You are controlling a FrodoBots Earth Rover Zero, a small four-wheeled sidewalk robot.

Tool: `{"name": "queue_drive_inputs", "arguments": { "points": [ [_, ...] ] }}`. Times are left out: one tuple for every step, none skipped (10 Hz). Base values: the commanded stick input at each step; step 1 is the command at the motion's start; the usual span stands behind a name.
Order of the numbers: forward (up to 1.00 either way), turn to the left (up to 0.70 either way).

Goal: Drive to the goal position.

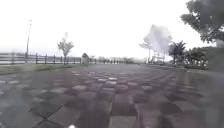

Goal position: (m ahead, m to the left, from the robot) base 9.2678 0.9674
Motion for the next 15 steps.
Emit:
{"name": "queue_drive_inputs", "arguments": {
  "points": [
    [1.00,0.00],
    [1.00,0.00],
    [1.00,0.00],
    [1.00,0.00],
    [1.00,0.00],
    [1.00,-0.20],
    [1.00,-0.39],
    [1.00,-0.02],
    [1.00,0.00],
    [1.00,0.00],
    [1.00,0.00],
    [1.00,-0.37],
    [1.00,-0.30],
    [1.00,-0.19],
    [1.00,-0.08]
  ]
}}
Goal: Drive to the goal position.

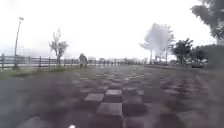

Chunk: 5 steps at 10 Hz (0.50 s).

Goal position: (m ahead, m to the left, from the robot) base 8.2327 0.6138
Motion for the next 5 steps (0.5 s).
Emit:
{"name": "queue_drive_inputs", "arguments": {
  "points": [
    [1.00,-0.05],
    [1.00,-0.16],
    [1.00,-0.16],
    [1.00,-0.04],
    [1.00,-0.02]
  ]
}}
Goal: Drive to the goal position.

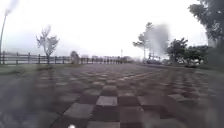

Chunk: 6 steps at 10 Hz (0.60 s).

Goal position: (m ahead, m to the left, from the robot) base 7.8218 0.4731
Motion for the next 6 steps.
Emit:
{"name": "queue_drive_inputs", "arguments": {
  "points": [
    [1.00,-0.04],
    [1.00,-0.31],
    [1.00,-0.04],
    [1.00,0.00],
    [1.00,0.00],
    [1.00,0.00]
  ]
}}
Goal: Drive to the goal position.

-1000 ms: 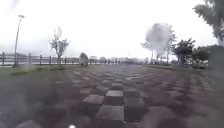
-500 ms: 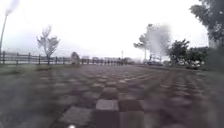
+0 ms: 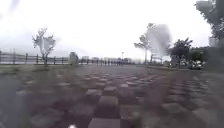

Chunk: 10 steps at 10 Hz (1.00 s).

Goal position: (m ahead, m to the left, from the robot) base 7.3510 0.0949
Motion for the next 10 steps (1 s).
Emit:
{"name": "queue_drive_inputs", "arguments": {
  "points": [
    [1.00,0.00],
    [1.00,0.00],
    [1.00,0.00],
    [1.00,0.00],
    [1.00,0.00],
    [1.00,0.00],
    [1.00,0.00],
    [1.00,0.00],
    [1.00,0.00],
    [1.00,0.00]
  ]
}}
